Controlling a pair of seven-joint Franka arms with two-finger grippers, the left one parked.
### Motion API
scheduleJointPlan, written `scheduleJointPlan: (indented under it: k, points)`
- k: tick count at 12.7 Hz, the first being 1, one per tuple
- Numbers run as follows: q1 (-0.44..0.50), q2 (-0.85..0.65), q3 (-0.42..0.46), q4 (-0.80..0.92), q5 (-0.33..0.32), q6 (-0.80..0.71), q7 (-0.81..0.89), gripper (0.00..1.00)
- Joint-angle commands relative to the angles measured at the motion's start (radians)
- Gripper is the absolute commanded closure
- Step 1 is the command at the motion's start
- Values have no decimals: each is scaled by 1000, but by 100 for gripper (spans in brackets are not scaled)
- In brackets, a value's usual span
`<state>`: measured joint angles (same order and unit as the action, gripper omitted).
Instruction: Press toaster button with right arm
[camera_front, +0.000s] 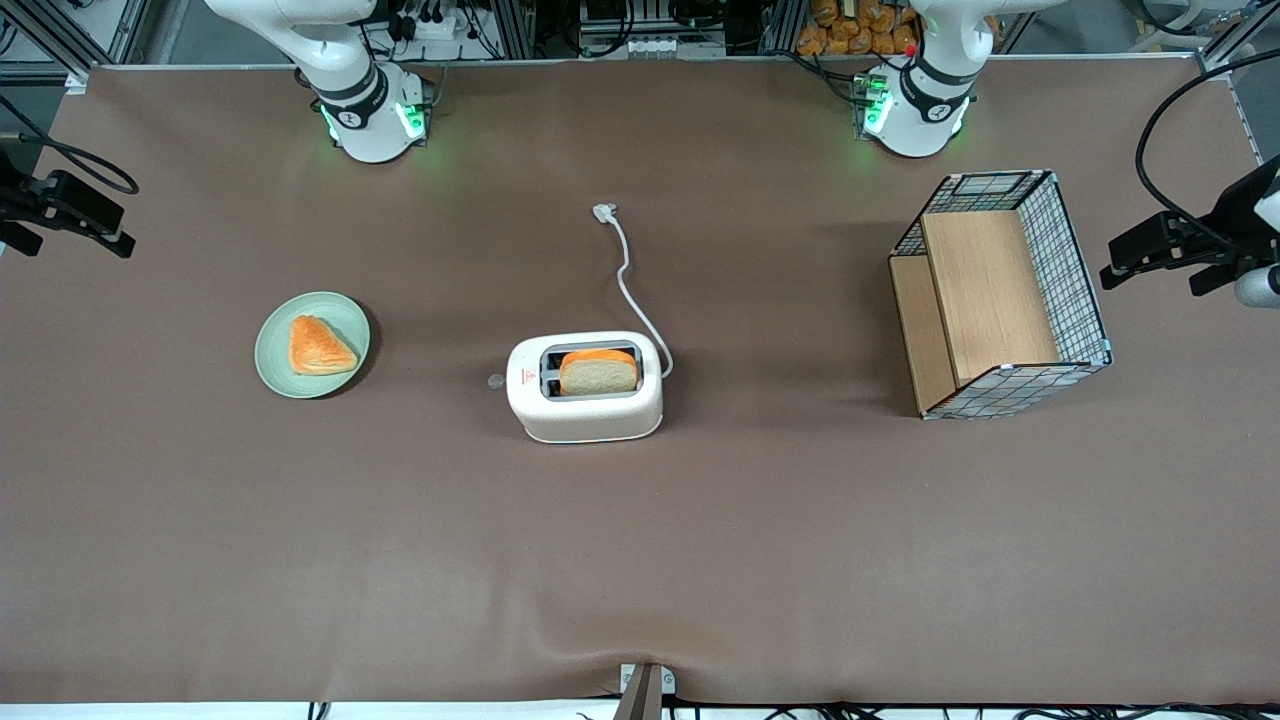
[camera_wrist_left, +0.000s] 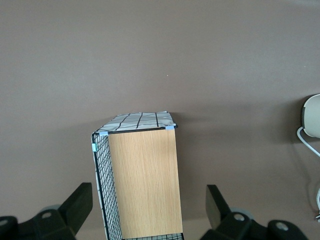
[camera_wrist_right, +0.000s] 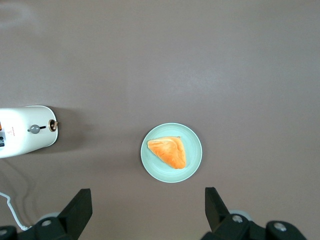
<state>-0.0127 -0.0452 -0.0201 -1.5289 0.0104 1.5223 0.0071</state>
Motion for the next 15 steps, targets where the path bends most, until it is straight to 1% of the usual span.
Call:
scheduleJointPlan:
  k: [1, 12, 14, 15]
  points:
    - [-1, 7, 2, 16, -3, -11, -6, 0]
    - [-1, 28, 0, 21, -4, -1, -10, 0]
    - [8, 54, 0, 23, -18, -1, -10, 0]
    - [10, 59, 2, 21, -35, -4, -10, 0]
